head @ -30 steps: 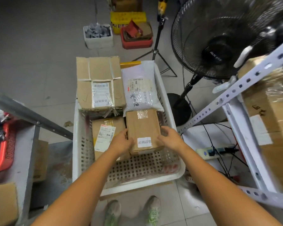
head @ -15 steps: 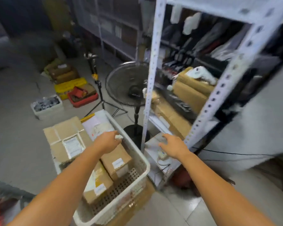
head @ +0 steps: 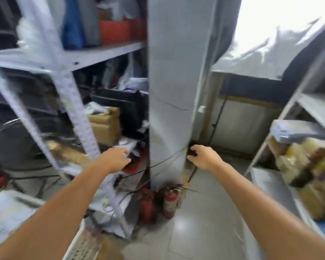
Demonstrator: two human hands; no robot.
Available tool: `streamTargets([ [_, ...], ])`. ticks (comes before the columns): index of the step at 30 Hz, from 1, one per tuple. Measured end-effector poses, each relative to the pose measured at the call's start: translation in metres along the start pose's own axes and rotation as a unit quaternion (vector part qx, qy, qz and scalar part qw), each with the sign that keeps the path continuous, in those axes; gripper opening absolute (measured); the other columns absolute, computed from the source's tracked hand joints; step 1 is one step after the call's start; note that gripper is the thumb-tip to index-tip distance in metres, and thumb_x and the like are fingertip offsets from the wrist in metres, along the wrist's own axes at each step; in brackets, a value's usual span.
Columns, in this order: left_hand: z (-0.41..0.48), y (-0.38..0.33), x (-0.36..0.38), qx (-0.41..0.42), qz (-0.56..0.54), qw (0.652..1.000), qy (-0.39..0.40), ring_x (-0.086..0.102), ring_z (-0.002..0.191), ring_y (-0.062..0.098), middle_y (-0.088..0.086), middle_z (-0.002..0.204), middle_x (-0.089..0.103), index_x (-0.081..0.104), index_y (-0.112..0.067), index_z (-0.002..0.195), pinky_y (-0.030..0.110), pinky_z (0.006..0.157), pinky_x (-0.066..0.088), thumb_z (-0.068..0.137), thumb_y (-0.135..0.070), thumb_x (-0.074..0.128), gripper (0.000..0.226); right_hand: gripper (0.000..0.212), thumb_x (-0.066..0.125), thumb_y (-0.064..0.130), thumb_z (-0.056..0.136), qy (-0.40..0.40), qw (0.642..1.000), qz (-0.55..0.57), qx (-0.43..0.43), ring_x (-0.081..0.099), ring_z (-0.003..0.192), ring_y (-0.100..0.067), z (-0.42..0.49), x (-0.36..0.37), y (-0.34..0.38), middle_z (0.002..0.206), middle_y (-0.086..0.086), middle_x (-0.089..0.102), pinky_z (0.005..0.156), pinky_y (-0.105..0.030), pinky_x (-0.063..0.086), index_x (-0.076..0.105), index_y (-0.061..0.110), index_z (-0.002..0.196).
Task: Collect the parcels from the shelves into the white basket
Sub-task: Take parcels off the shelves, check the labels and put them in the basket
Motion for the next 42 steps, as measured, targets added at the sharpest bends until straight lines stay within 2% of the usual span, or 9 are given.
streamTargets([
  [6, 0.076, -0.189, 0.017, 0.145, 0.012, 0.989, 0.035, 0.053, 0.121, 0.025, 0.005, 0.132, 0.058, 0.048, -0.028, 0.135, 0.035, 0.100, 0.043, 0.092, -0.044, 0.052, 0.046, 0.053, 0.056, 0.045, 0.090, -0.058, 0.984, 0.052, 0.157, 0.051, 0.126, -0.025, -0.045, -0.050, -0.153, 0.137, -0.004, 0.055, 0.102, -0.034, 0.043, 0.049, 0.023, 0.138],
  [10, 0.114, -0.300, 0.047, 0.264, 0.022, 0.962, 0.057, 0.059, 0.111, 0.024, 0.004, 0.122, 0.064, 0.052, -0.027, 0.130, 0.032, 0.093, 0.047, 0.091, -0.043, 0.053, 0.042, 0.051, 0.056, 0.042, 0.092, -0.091, 0.959, 0.065, 0.260, 0.050, 0.126, -0.026, -0.085, -0.062, -0.233, 0.137, -0.008, 0.055, 0.100, -0.033, 0.041, 0.049, 0.019, 0.137],
  [17, 0.117, -0.461, 0.109, 0.468, 0.062, 0.876, 0.102, 0.063, 0.102, 0.026, 0.001, 0.117, 0.065, 0.058, -0.033, 0.120, 0.029, 0.081, 0.049, 0.088, -0.044, 0.058, 0.034, 0.049, 0.055, 0.041, 0.093, -0.164, 0.859, 0.117, 0.471, 0.051, 0.123, -0.030, -0.196, -0.049, -0.304, 0.137, -0.010, 0.054, 0.099, -0.037, 0.044, 0.050, 0.017, 0.135],
  [24, 0.033, -0.552, 0.154, 0.604, 0.074, 0.778, 0.155, 0.060, 0.110, 0.027, 0.007, 0.123, 0.063, 0.055, -0.025, 0.130, 0.036, 0.094, 0.048, 0.092, -0.041, 0.057, 0.041, 0.038, 0.067, 0.037, 0.084, -0.276, 0.740, 0.189, 0.584, 0.060, 0.109, -0.030, -0.310, -0.019, -0.317, 0.117, -0.009, 0.065, 0.095, -0.039, 0.049, 0.064, 0.016, 0.116],
  [27, -0.002, -0.569, 0.167, 0.639, 0.062, 0.749, 0.163, 0.062, 0.106, 0.025, 0.007, 0.120, 0.065, 0.056, -0.024, 0.128, 0.035, 0.092, 0.049, 0.093, -0.039, 0.056, 0.038, 0.042, 0.068, 0.030, 0.085, -0.327, 0.697, 0.251, 0.588, 0.063, 0.107, -0.032, -0.344, -0.009, -0.322, 0.122, -0.011, 0.063, 0.093, -0.046, 0.052, 0.060, 0.016, 0.124],
  [31, -0.029, -0.587, 0.192, 0.652, 0.017, 0.730, 0.205, 0.062, 0.103, 0.021, 0.008, 0.121, 0.065, 0.057, -0.018, 0.129, 0.026, 0.082, 0.047, 0.095, -0.034, 0.054, 0.038, 0.037, 0.063, 0.031, 0.090, -0.402, 0.654, 0.257, 0.587, 0.067, 0.081, -0.009, -0.374, -0.005, -0.330, 0.112, -0.001, 0.066, 0.070, -0.020, 0.052, 0.059, 0.019, 0.124],
  [34, -0.037, -0.606, 0.210, 0.622, -0.046, 0.737, 0.258, 0.060, 0.099, 0.017, 0.009, 0.123, 0.064, 0.053, -0.017, 0.132, 0.024, 0.079, 0.043, 0.096, -0.037, 0.053, 0.041, 0.039, 0.062, 0.034, 0.090, -0.453, 0.616, 0.243, 0.598, 0.064, 0.103, -0.022, -0.385, -0.005, -0.339, 0.120, -0.006, 0.066, 0.084, -0.026, 0.048, 0.059, 0.018, 0.126],
  [38, -0.046, -0.645, 0.235, 0.592, -0.116, 0.738, 0.303, 0.061, 0.105, 0.021, 0.009, 0.119, 0.065, 0.054, -0.017, 0.130, 0.034, 0.089, 0.049, 0.094, -0.042, 0.053, 0.044, 0.043, 0.060, 0.035, 0.092, -0.505, 0.571, 0.254, 0.596, 0.060, 0.112, -0.025, -0.385, -0.009, -0.360, 0.125, -0.009, 0.063, 0.094, -0.035, 0.048, 0.056, 0.015, 0.129],
  [42, -0.064, -0.691, 0.258, 0.566, -0.217, 0.680, 0.412, 0.061, 0.099, 0.014, 0.001, 0.114, 0.063, 0.053, -0.015, 0.126, 0.024, 0.071, 0.049, 0.093, -0.043, 0.055, 0.043, 0.055, 0.061, 0.042, 0.090, -0.577, 0.506, 0.282, 0.576, 0.056, 0.119, -0.023, -0.378, -0.008, -0.391, 0.132, -0.006, 0.058, 0.100, -0.037, 0.046, 0.050, 0.015, 0.137],
])
Point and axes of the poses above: each hand's wrist, its own z-axis towards the middle knuckle, its own x-axis out of the palm, y = z × x, the point moved 4 cm from there along z, towards the middle knuckle
